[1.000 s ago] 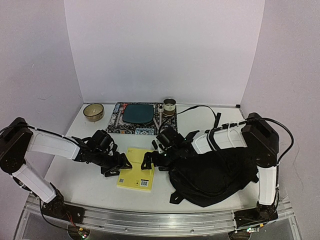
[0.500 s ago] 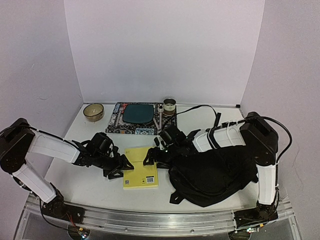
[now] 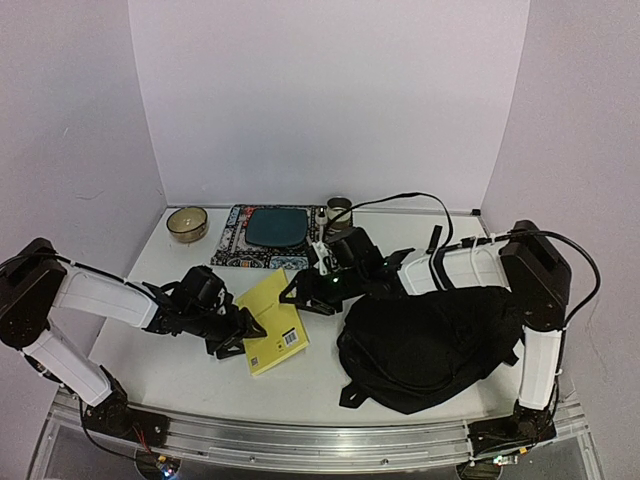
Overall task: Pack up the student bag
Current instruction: Grab the book from the center of the board.
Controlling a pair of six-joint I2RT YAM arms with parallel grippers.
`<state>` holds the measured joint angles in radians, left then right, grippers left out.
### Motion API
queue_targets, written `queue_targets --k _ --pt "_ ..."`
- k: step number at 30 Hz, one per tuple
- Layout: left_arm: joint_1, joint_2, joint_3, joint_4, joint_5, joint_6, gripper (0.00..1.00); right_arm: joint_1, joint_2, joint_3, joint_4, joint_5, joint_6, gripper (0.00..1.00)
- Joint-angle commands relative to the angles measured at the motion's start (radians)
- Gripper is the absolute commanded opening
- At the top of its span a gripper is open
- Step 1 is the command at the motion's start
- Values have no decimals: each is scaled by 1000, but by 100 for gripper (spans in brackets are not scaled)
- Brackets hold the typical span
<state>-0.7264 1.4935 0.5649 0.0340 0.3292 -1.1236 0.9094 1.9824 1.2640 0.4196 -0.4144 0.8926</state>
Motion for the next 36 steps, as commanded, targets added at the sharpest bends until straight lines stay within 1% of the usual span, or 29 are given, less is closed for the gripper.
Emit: queue_targets --k 1,6,9,10,15,18,19,23,31,36 --pt "-18 -1 5 135 -48 -5 67 62 -27 1 158 -246 48 52" --pt "-19 -26 -8 142 -67 -11 67 62 5 6 138 -238 43 51" --pt "-21 -46 -21 148 -76 -12 67 62 48 24 130 -270 58 47" --pt "-21 -51 -27 153 -78 -12 67 62 59 25 130 -275 65 44" --pt "-24 -73 -40 170 -79 -19 67 61 65 30 103 -240 47 21" --pt "-28 -84 -41 177 -81 -18 68 59 62 35 62 -220 23 3" --pt "-28 -87 -42 178 -83 -18 68 58 62 35 56 -220 22 0" --pt "-30 -101 -56 179 -91 -19 70 51 50 33 49 -224 22 0" --pt "-30 -217 -132 180 -151 -42 82 27 9 22 31 -188 39 0" --pt "-30 -297 -195 179 -171 -88 90 6 2 11 22 -169 61 0"
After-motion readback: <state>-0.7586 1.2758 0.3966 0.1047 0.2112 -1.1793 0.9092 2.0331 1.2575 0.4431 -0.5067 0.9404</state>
